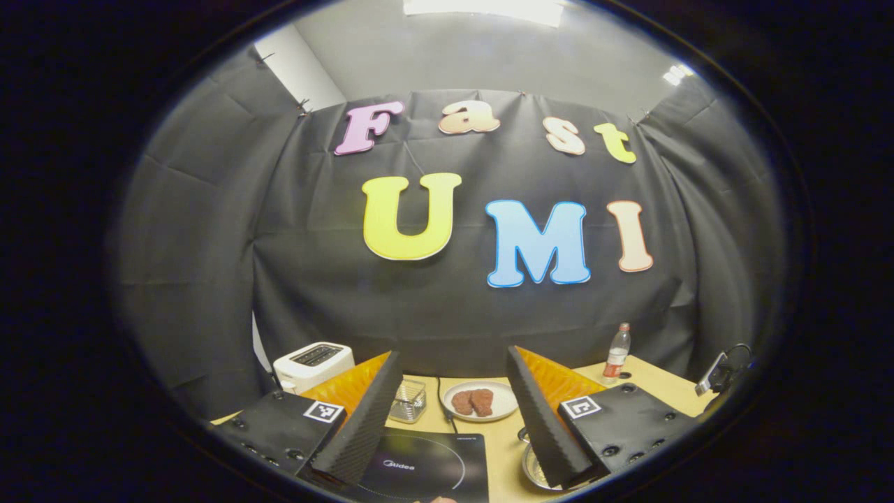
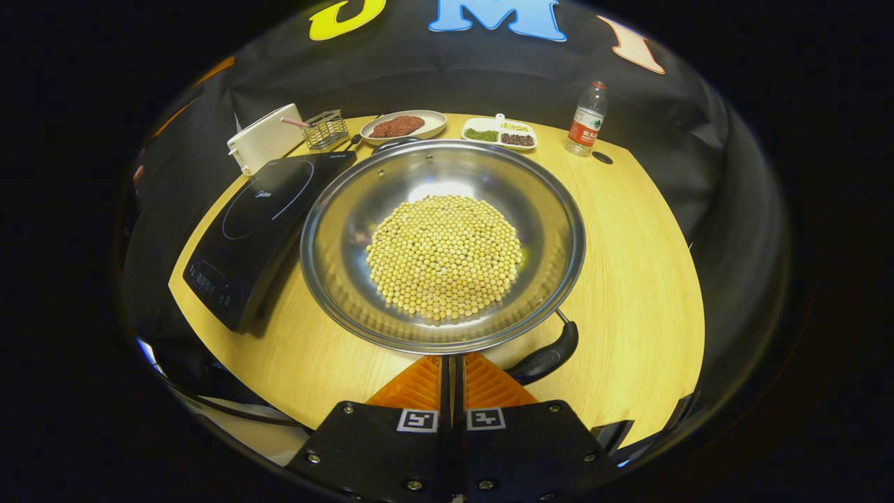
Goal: First push the handle of the pot to place it horizontally, then grasp the pot with both hands and set it on the induction cooktop.
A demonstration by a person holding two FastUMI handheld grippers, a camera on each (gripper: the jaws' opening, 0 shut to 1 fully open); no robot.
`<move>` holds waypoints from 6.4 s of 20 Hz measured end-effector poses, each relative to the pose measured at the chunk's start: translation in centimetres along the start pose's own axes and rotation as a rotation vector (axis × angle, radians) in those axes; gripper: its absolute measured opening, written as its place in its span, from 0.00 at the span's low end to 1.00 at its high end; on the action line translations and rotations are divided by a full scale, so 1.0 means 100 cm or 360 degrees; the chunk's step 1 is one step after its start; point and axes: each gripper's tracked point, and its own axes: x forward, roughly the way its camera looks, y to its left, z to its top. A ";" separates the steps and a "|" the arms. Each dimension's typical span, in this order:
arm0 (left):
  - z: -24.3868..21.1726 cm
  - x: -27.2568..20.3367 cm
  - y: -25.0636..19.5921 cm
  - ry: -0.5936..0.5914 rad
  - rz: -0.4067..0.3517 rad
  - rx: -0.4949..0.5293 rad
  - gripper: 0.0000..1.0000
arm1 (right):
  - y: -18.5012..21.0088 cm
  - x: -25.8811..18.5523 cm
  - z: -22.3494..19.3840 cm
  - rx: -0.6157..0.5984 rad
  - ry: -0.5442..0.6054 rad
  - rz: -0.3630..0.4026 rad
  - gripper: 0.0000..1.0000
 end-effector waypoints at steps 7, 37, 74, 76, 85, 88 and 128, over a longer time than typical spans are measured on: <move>-0.005 0.007 -0.022 0.0022 0.0018 0.0004 1.00 | -0.033 0.008 0.005 -0.0004 0.0003 -0.0018 0.01; -0.032 -0.001 -0.031 0.0143 0.0147 0.0097 1.00 | -0.123 0.010 0.088 0.0245 -0.0346 -0.0165 0.01; -0.294 0.075 -0.124 0.1069 -0.0279 0.0142 0.98 | -0.132 0.068 0.121 0.0235 -0.0581 -0.0301 1.00; -0.302 0.073 -0.121 0.1114 -0.0253 0.0144 0.96 | -0.132 0.074 0.117 0.0251 -0.0555 -0.0304 1.00; -0.304 0.075 -0.119 0.1125 -0.0217 0.0150 0.79 | -0.138 0.084 0.112 0.0381 -0.0524 -0.0294 0.64; -0.302 0.075 -0.120 0.1110 -0.0195 0.0126 0.68 | -0.136 0.081 0.112 0.0406 -0.0508 -0.0293 0.56; -0.202 0.021 0.040 0.0851 -0.0183 0.0073 0.68 | 0.024 -0.011 0.130 0.0338 -0.0663 -0.0328 0.53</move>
